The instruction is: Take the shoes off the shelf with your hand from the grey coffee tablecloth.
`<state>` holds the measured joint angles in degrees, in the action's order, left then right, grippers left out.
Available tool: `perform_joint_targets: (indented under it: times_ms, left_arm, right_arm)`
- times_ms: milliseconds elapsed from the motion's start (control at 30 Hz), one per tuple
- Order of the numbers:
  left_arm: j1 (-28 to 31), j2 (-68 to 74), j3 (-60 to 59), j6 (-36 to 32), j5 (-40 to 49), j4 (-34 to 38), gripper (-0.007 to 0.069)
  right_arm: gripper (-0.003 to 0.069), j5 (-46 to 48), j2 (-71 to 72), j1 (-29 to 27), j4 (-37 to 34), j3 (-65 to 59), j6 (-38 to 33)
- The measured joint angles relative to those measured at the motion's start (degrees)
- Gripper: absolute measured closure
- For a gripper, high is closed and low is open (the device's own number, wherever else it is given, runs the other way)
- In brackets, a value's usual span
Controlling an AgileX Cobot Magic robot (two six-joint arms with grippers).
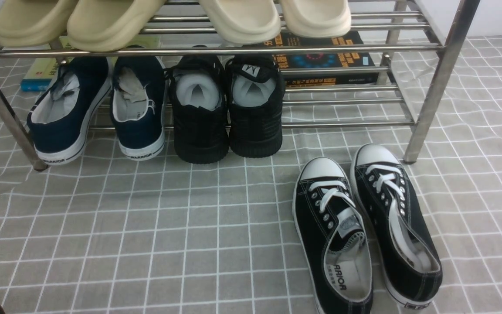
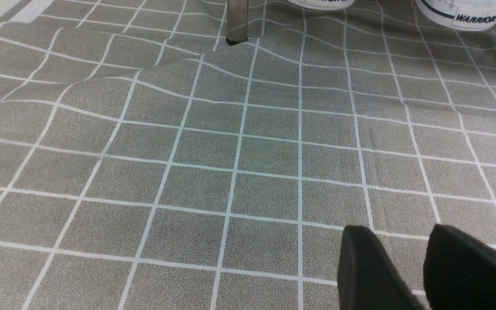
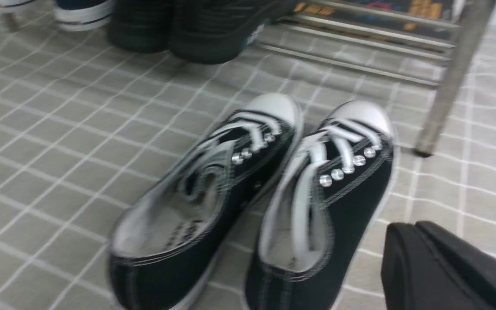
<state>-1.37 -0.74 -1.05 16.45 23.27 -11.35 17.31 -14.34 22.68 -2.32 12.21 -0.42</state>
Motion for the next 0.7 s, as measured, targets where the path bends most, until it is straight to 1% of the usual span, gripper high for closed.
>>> perform_joint_targets:
  times_ms: [100, 133, 167, 200, 233, 300, 333, 400, 500, 700]
  left_arm:
    - [0.0, 0.0, 0.0, 0.0, 0.0, 0.0, 0.0384]
    - [0.0, 0.0, 0.0, 0.0, 0.0, 0.0, 0.0384]
    - [0.0, 0.0, 0.0, 0.0, 0.0, 0.0, 0.0384]
    - [0.0, 0.0, 0.0, 0.0, 0.0, 0.0, 0.0384]
    - [0.0, 0.0, 0.0, 0.0, 0.0, 0.0, 0.0384]
    - [0.0, 0.0, 0.0, 0.0, 0.0, 0.0, 0.0384]
    - [0.0, 0.0, 0.0, 0.0, 0.0, 0.0, 0.0384]
    - [0.0, 0.0, 0.0, 0.0, 0.0, 0.0, 0.0384]
    - [0.0, 0.0, 0.0, 0.0, 0.0, 0.0, 0.0384]
    - [0.0, 0.0, 0.0, 0.0, 0.0, 0.0, 0.0384]
  right_arm:
    - [0.0634, -1.7, 3.6, -6.8, -0.8, -4.1, -0.9]
    - [0.0633, -1.8, 3.8, -7.2, -0.8, -4.3, -0.9]
    - [0.0630, -1.9, 5.4, -10.8, -0.6, -6.0, -1.0]
    - [0.0629, -1.9, 6.5, -12.1, -0.4, -7.1, -1.0]
    - [0.0627, -1.9, 8.2, -14.9, 0.0, -8.9, -1.0]
    - [0.0624, -1.8, 11.8, -18.0, 0.6, -11.9, -1.0]
    - [0.0624, -1.7, 11.8, -18.3, 0.6, -11.9, -1.0]
    - [0.0620, 1.0, 14.6, -21.5, 1.0, -13.6, -1.0]
    - [0.0616, 2.5, 14.9, -23.1, 1.5, -13.5, -1.0]
    - [0.0613, 4.7, 14.9, -23.2, 1.6, -13.1, -1.0]
